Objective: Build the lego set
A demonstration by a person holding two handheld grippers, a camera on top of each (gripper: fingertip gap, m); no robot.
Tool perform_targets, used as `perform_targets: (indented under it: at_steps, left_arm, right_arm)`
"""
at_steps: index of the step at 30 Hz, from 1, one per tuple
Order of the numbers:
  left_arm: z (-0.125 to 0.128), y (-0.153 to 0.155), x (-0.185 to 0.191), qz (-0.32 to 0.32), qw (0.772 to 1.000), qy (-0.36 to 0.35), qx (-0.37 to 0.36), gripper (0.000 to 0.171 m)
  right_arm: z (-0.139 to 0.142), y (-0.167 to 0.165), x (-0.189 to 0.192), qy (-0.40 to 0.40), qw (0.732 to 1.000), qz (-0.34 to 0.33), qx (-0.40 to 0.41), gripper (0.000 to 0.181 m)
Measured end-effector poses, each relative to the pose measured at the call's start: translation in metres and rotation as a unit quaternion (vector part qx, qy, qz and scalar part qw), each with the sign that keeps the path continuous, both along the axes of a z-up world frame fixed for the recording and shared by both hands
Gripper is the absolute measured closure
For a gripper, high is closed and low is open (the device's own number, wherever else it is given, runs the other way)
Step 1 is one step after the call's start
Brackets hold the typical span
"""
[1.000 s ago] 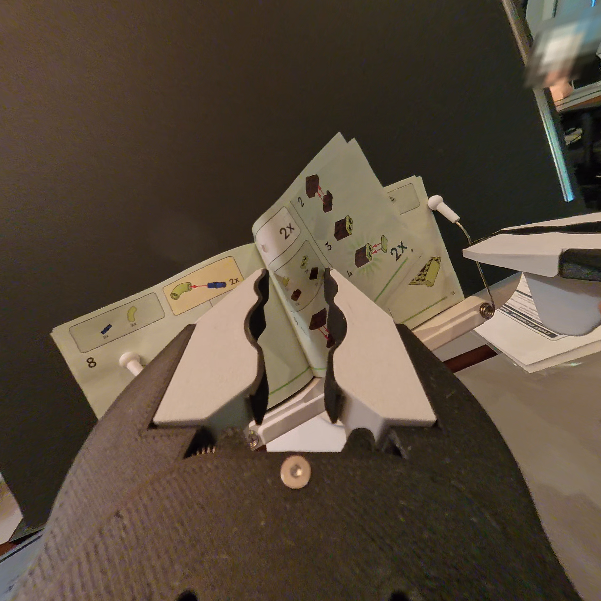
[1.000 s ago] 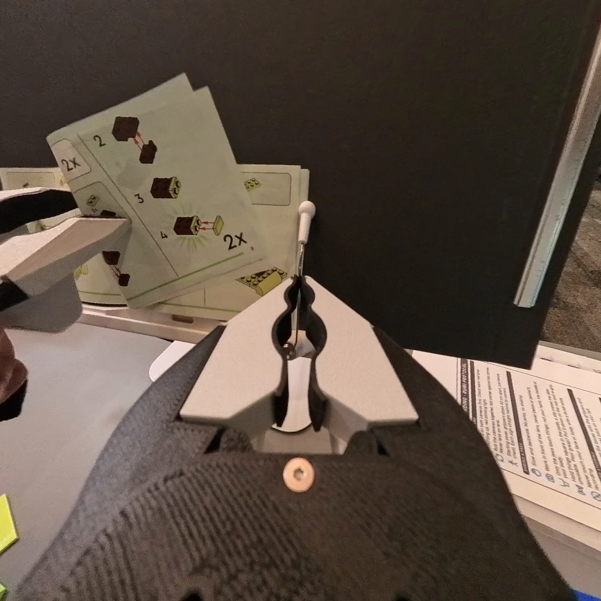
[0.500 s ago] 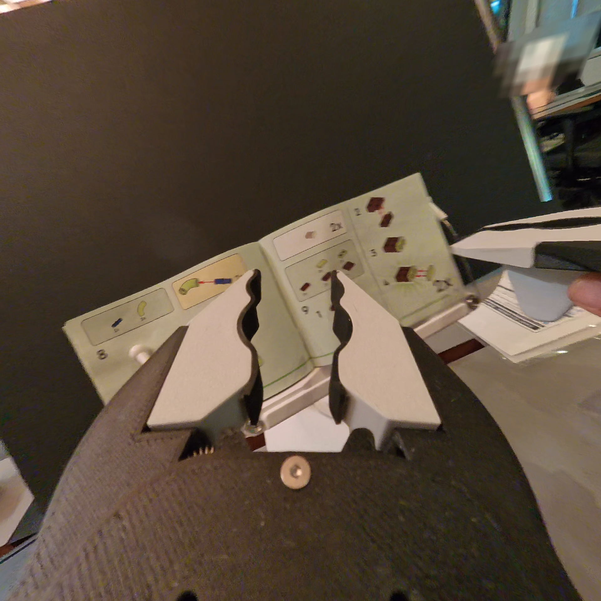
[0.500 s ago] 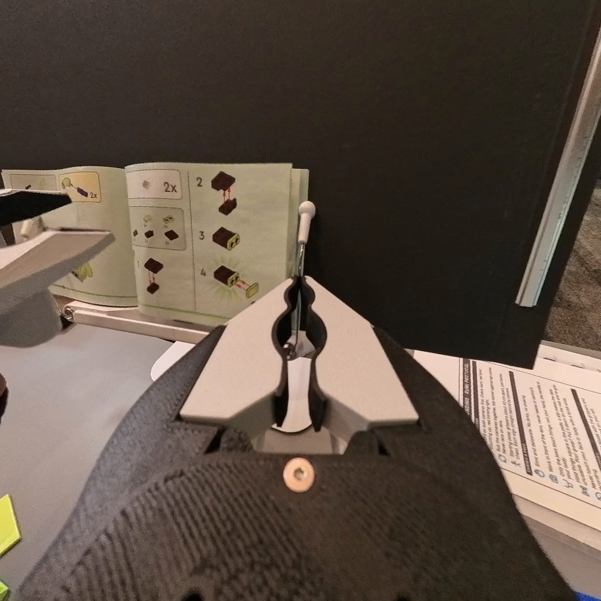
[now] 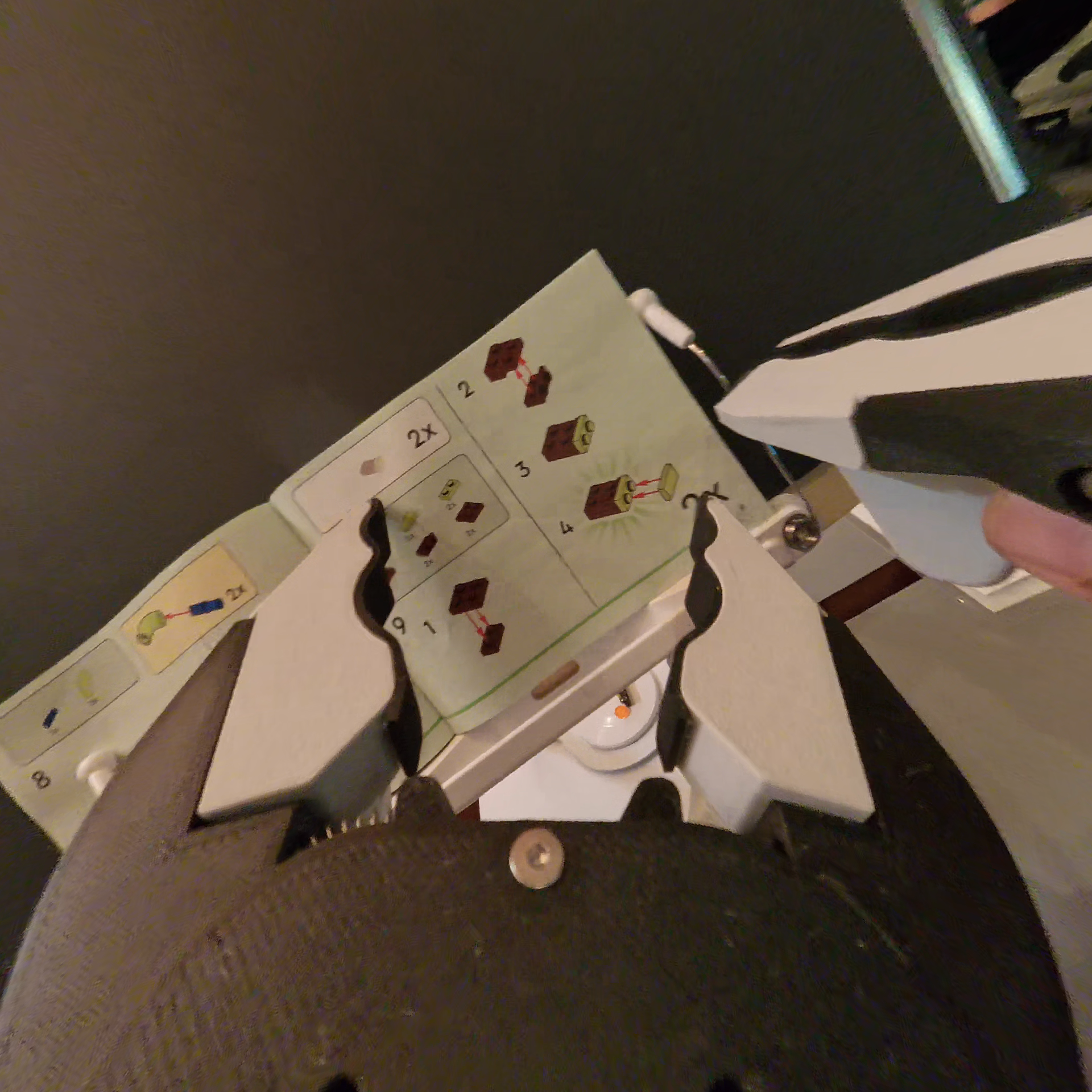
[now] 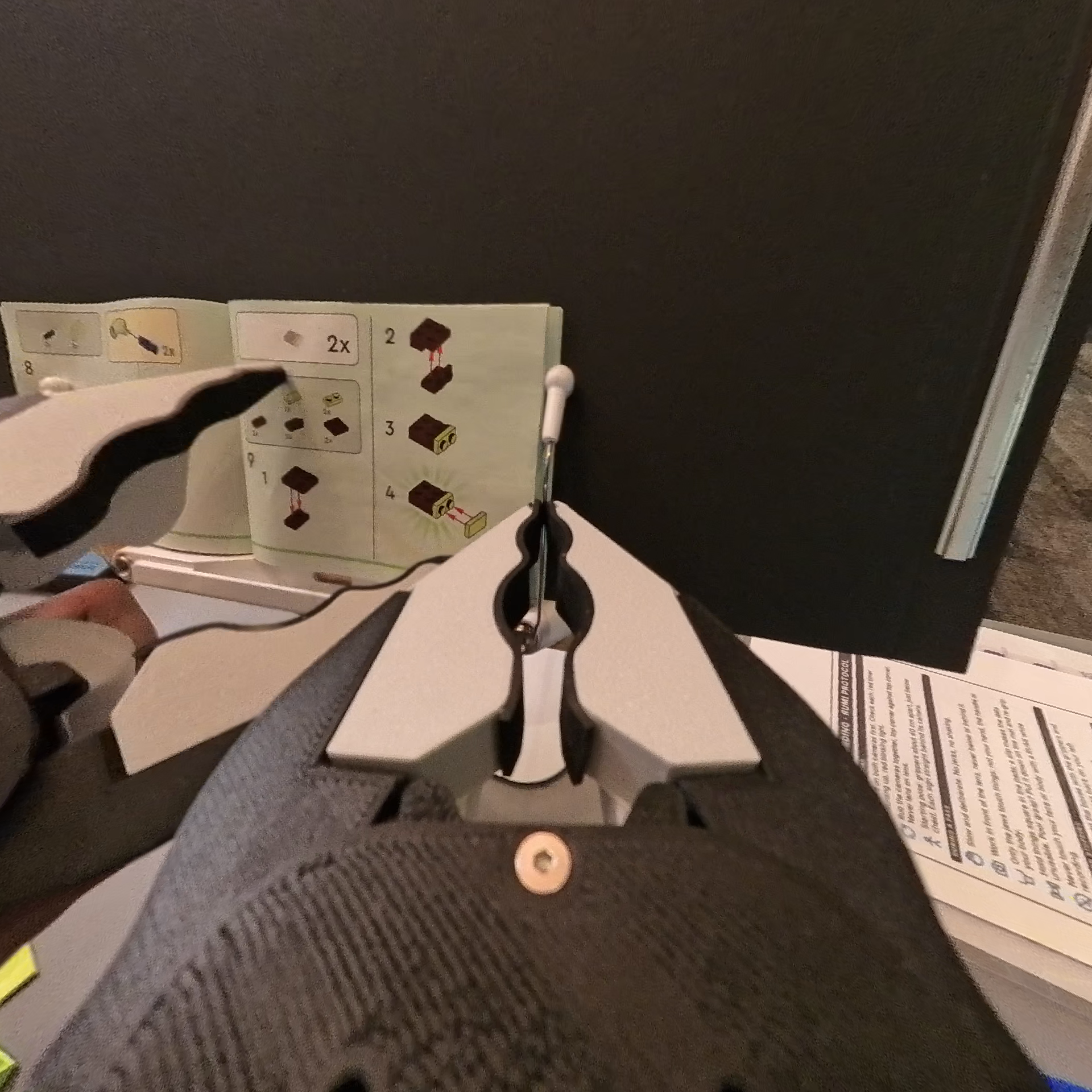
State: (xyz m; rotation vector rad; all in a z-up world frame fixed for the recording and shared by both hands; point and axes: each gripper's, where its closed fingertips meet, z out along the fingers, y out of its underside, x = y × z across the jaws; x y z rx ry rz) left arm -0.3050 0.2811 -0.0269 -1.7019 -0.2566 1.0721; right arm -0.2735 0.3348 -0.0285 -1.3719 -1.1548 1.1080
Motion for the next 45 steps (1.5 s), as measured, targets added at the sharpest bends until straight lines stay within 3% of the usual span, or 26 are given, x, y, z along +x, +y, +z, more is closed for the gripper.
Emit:
perform_targets:
  at_steps: [2, 6, 15, 19, 24, 32, 35, 36, 38, 42, 45]
  left_arm:
    - [-0.002, 0.004, 0.006, -0.013, 1.000, 0.006, -0.007, 0.077]
    - [-0.013, 0.007, -0.001, 0.005, 1.000, -0.004, -0.025, 0.076]
    - [-0.011, 0.005, -0.005, 0.025, 0.999, -0.004, -0.023, 0.083]
    - [-0.002, -0.003, -0.010, 0.031, 0.999, -0.011, 0.002, 0.107]
    - [-0.001, -0.005, -0.011, 0.033, 0.999, -0.008, 0.001, 0.114]
    - [0.009, -0.017, -0.020, 0.051, 0.998, -0.002, 0.036, 0.171]
    - [0.012, -0.017, -0.013, 0.029, 0.999, -0.011, 0.040, 0.171]
    - [0.015, -0.014, -0.005, 0.004, 0.999, -0.008, 0.046, 0.163]
    - [0.025, -0.013, 0.003, -0.006, 0.998, 0.010, 0.057, 0.113]
    - [0.024, -0.004, -0.003, 0.030, 0.998, 0.045, 0.020, 0.060]
    - [0.009, -0.001, -0.019, 0.051, 0.998, 0.022, -0.006, 0.050]
  right_arm:
    - [0.000, 0.000, 0.000, 0.002, 1.000, 0.001, -0.003, 0.181]
    - [0.000, 0.000, 0.000, 0.002, 1.000, 0.001, -0.002, 0.181]
    - [0.000, 0.000, 0.000, 0.002, 1.000, -0.001, 0.003, 0.181]
    - [0.000, 0.000, 0.000, 0.003, 1.000, 0.000, 0.001, 0.181]
    - [0.000, 0.000, 0.000, 0.002, 1.000, 0.000, 0.002, 0.181]
    - [0.000, 0.000, 0.000, 0.002, 1.000, 0.003, -0.002, 0.181]
    - [0.000, 0.000, 0.000, 0.002, 1.000, 0.003, -0.007, 0.181]
    - [0.000, 0.001, 0.000, 0.002, 1.000, 0.003, -0.007, 0.181]
    - [0.000, 0.000, 0.000, 0.001, 1.000, 0.002, -0.005, 0.181]
    - [0.000, 0.000, 0.000, -0.001, 1.000, 0.002, -0.003, 0.181]
    - [0.000, 0.000, 0.000, 0.000, 1.000, 0.002, -0.002, 0.181]
